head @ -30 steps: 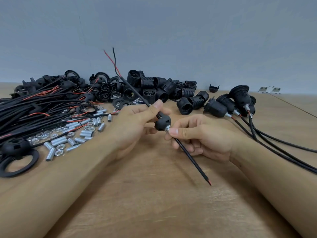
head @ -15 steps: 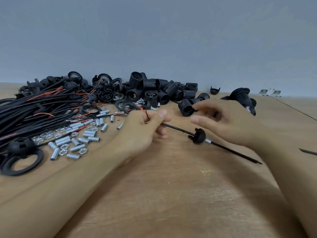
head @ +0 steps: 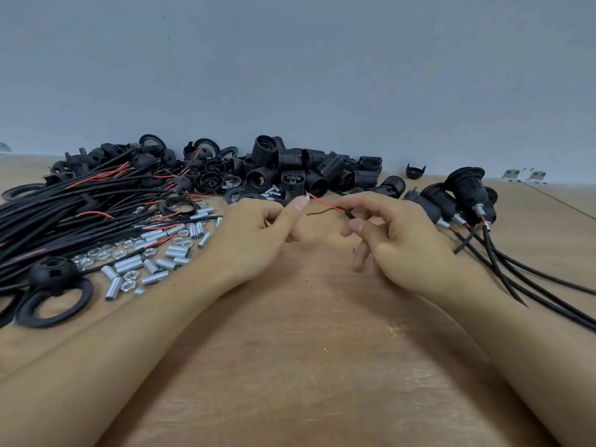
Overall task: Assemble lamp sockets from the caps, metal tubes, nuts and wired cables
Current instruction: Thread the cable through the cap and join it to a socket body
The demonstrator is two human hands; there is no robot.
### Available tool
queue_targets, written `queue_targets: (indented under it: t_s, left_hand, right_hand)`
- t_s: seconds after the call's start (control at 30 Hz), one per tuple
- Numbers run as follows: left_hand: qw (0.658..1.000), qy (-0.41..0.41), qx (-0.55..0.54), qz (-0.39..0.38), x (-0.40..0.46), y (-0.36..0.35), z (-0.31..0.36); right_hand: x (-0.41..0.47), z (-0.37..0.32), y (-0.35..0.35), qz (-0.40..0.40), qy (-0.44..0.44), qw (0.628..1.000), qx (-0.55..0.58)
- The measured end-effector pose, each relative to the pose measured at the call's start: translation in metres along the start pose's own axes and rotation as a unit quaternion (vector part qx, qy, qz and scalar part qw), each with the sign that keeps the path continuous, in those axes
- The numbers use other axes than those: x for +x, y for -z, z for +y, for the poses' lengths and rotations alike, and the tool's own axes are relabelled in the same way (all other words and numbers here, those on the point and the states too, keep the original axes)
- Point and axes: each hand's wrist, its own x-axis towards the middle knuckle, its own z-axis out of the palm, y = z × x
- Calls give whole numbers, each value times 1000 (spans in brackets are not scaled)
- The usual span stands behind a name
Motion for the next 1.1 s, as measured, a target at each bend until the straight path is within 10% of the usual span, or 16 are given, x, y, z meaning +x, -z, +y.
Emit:
queue_targets:
  t_s: [0.5, 0.73, 0.87, 1.1]
  left_hand:
    - [905, 25, 424, -13, 129, 12, -38]
    - [975, 87, -48, 199, 101, 18, -26]
    - [878, 150, -454, 4, 47, 16, 1]
    - [810, 205, -531, -140, -5, -9, 11]
  right_hand:
    - [2, -6, 6, 38, -29, 985, 163]
    - [4, -6, 6, 61, -84, 976, 193]
    - [2, -13, 5, 48, -71, 973, 212]
    - [-4, -20, -5, 16, -53, 968, 245]
